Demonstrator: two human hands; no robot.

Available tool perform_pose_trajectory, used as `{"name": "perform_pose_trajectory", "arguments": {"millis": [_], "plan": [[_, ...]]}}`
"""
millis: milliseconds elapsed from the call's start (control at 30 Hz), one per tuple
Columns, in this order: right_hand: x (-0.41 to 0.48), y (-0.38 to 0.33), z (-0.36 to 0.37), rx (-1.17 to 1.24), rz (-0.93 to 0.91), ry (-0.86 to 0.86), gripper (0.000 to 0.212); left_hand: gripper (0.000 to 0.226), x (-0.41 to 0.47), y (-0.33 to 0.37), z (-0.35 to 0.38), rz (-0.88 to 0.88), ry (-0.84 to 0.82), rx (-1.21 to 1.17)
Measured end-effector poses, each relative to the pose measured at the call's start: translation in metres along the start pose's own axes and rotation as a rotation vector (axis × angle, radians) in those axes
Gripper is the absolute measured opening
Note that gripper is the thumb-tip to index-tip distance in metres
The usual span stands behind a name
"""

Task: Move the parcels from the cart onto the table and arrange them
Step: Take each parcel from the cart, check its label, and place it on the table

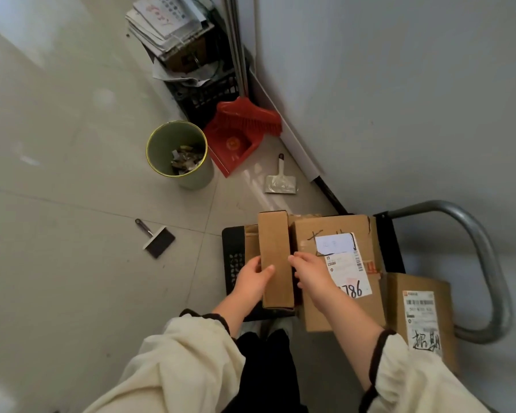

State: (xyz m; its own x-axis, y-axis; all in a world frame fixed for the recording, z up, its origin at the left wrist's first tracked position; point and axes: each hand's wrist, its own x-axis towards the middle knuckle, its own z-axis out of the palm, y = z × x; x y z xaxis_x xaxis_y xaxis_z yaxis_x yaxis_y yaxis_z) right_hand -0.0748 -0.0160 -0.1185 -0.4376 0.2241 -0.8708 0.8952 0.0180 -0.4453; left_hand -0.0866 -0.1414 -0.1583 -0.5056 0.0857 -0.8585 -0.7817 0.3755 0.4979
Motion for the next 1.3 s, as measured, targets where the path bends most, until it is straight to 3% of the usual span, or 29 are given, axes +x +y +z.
{"name": "perform_pose_trajectory", "arguments": {"millis": [133, 267, 433, 500, 600, 767, 867, 933, 1000, 1100, 1300], "plan": [[-0.02, -0.012, 0.005, -0.023, -0.06, -0.012, 0.039, 0.032, -0.016, 0.014, 0.003, 0.073, 0.038, -0.026], [-0.063, -0.047, -0.006, 0.137, -0.247, 0.01, 0.025, 0.04, -0.056, 0.054, -0.011, 0.348, 0.151, 0.01], [-0.149, -0.105, -0.034, 0.359, -0.51, 0.009, 0.046, 0.067, -0.148, 0.135, -0.044, 0.834, 0.341, 0.411], [-0.19, -0.127, -0.047, 0.419, -0.599, 0.002, 0.06, 0.061, -0.192, 0.165, -0.054, 1.06, 0.383, 0.54], [-0.247, -0.15, -0.065, 0.445, -0.725, -0.009, 0.077, 0.052, -0.244, 0.199, -0.066, 1.247, 0.358, 0.639], [-0.309, -0.171, -0.083, 0.519, -0.865, -0.036, 0.067, 0.049, -0.319, 0.232, -0.07, 1.48, 0.413, 0.59], [-0.333, -0.18, -0.094, 0.58, -0.943, -0.108, 0.066, 0.058, -0.347, 0.243, -0.077, 1.436, 0.408, 0.225], [-0.348, -0.184, -0.102, 0.597, -0.975, -0.184, 0.067, 0.064, -0.363, 0.249, -0.082, 1.233, 0.224, 0.016], [-0.358, -0.184, -0.108, 0.589, -0.995, -0.234, 0.065, 0.056, -0.371, 0.253, -0.086, 1.117, 0.072, -0.011], [-0.366, -0.183, -0.112, 0.567, -1.025, -0.242, 0.064, 0.042, -0.382, 0.253, -0.083, 1.114, 0.025, -0.007], [-0.376, -0.184, -0.12, 0.574, -1.108, -0.312, 0.064, 0.053, -0.403, 0.255, -0.076, 1.135, -0.02, -0.033]]}}
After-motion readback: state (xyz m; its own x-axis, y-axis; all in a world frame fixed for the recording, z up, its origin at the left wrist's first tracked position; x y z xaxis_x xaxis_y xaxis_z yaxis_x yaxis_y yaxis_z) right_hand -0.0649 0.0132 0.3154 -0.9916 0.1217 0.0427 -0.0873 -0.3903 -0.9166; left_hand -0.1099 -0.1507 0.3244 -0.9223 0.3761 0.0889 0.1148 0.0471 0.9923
